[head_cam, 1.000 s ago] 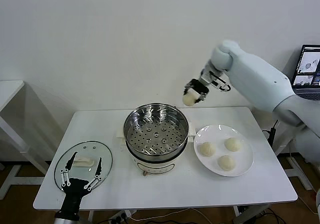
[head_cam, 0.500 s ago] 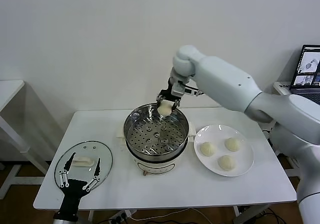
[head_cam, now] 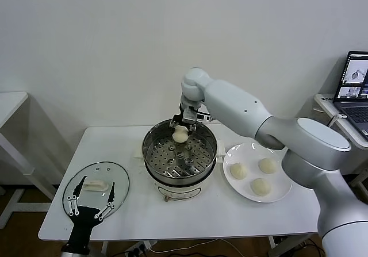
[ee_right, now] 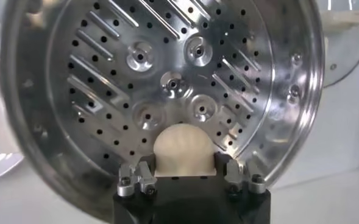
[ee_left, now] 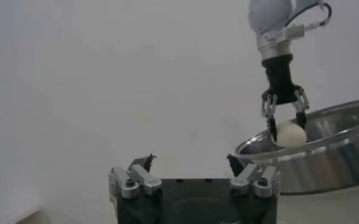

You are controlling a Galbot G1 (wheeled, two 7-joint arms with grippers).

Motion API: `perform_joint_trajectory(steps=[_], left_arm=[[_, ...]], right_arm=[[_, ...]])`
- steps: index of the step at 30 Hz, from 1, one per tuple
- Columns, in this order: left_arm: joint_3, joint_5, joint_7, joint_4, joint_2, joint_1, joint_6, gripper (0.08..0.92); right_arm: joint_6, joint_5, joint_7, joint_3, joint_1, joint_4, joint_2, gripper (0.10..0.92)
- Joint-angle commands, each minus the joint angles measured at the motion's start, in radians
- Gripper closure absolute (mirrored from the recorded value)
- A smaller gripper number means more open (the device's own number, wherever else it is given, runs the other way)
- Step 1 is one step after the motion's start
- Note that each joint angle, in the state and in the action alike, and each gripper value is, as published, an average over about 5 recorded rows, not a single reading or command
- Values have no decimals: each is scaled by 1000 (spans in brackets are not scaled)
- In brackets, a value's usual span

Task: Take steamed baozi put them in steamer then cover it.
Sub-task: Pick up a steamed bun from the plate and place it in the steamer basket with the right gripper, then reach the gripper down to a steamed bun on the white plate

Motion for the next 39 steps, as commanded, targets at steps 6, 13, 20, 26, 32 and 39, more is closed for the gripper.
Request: perform_joint_trajectory(steps=[6, 13, 20, 26, 32, 39], left_arm=[[-2, -1, -2, 0, 0, 1, -6, 177], [-5, -1, -4, -3, 0, 3, -3, 177], [-6, 1, -4, -8, 1, 4, 2, 177], [1, 5, -4, -12, 3, 1, 5, 177], [13, 8, -4, -12, 6, -4, 7, 177], [18, 8, -6, -10, 7, -11, 11, 177]], right_arm=[[7, -51, 20, 12, -25, -52, 38, 317], [-16, 76, -47, 12, 32, 39, -26, 207], [-358, 545, -171, -94, 204, 206, -229, 203], [-756, 889, -167, -263, 351, 228, -435, 203], [-850, 965, -163, -393, 332, 210, -596, 203], [-875, 946, -103, -458, 202, 243, -684, 203]])
